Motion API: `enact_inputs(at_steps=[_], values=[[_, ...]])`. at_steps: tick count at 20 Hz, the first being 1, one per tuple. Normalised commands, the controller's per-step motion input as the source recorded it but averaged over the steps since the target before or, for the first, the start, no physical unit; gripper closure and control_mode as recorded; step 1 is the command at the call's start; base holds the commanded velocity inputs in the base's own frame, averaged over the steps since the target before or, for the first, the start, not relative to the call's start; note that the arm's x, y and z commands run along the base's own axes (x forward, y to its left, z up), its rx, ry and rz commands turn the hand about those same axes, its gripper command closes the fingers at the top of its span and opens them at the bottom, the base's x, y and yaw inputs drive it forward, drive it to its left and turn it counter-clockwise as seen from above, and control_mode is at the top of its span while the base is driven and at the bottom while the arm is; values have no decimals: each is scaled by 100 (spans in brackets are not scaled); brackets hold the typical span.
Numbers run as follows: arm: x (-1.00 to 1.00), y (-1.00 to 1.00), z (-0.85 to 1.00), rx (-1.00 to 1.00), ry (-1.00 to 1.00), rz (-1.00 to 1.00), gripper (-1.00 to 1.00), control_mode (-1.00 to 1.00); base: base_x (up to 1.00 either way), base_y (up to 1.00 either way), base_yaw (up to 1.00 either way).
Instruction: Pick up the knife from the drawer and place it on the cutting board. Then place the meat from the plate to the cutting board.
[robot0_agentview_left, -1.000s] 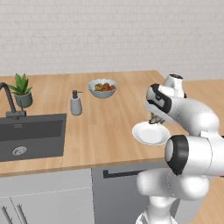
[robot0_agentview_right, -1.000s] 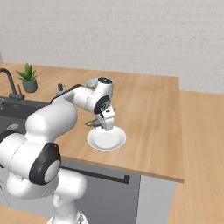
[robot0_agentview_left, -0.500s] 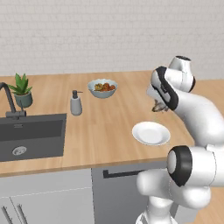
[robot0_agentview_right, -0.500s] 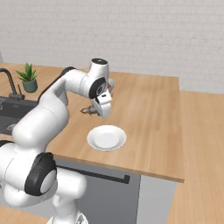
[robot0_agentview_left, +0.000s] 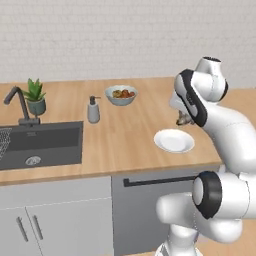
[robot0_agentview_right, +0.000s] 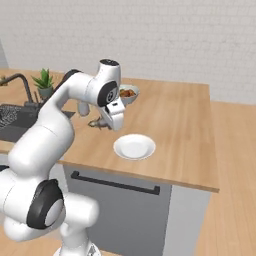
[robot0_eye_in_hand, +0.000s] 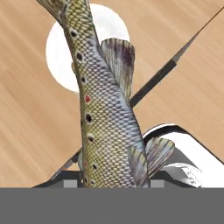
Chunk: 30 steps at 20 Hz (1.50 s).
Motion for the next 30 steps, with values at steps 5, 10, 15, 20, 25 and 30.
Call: enact_inputs(at_steps=[5,10,15,20,25,30], values=[[0,0,0,0,0,0,100,100,-90,99,2],[0,0,0,0,0,0,100,100,-69,100,6],[0,0,0,0,0,0,100,100,-47,100,7],[0,0,0,0,0,0,100,100,-33,100,5],[0,0,0,0,0,0,100,100,-34,100,4],[0,0,0,0,0,0,100,100,-8,100,1]])
